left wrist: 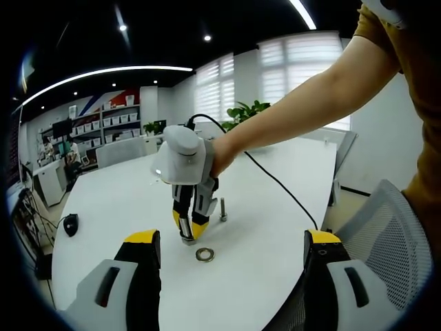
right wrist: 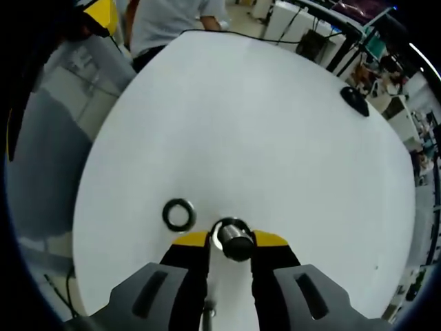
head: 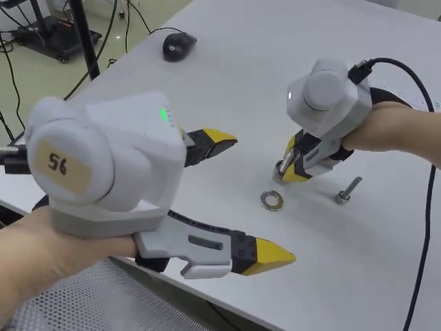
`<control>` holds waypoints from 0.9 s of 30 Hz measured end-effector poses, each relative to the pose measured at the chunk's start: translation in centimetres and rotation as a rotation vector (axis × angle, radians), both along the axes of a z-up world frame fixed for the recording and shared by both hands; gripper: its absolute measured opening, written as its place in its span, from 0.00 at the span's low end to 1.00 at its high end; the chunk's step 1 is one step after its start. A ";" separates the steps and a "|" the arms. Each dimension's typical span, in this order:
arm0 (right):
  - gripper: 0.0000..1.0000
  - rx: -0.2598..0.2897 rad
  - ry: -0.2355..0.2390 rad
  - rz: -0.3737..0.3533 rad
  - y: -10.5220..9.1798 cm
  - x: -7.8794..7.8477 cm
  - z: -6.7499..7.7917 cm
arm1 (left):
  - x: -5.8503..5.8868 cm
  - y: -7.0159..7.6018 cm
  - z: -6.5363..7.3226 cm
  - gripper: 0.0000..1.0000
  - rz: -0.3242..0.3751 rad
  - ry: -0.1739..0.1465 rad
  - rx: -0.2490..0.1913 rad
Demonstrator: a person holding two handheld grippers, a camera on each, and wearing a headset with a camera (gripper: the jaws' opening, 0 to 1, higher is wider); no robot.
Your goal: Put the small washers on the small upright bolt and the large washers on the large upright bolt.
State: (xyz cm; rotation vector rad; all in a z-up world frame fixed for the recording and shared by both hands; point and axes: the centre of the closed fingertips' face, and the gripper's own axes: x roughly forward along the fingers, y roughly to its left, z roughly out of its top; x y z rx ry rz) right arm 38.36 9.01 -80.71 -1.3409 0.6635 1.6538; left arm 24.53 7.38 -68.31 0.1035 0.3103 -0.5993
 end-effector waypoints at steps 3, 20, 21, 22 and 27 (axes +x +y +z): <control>0.23 0.002 0.000 0.009 -0.1 -0.1 -0.1 | 0.0 0.0 -0.1 0.85 0.000 0.003 0.000; 0.32 0.042 -0.013 -0.001 -1.0 0.2 0.8 | -0.4 0.2 0.1 0.85 0.009 -0.002 0.019; 0.32 0.047 -0.013 -0.011 -1.2 0.1 1.0 | -0.5 0.2 0.2 0.85 0.009 -0.002 0.019; 0.32 0.049 -0.012 -0.014 -1.4 0.0 1.2 | -0.5 0.2 0.2 0.85 0.010 -0.004 0.019; 0.32 0.047 -0.010 -0.031 -2.4 -0.7 1.4 | -0.8 0.0 0.4 0.85 0.008 -0.011 0.026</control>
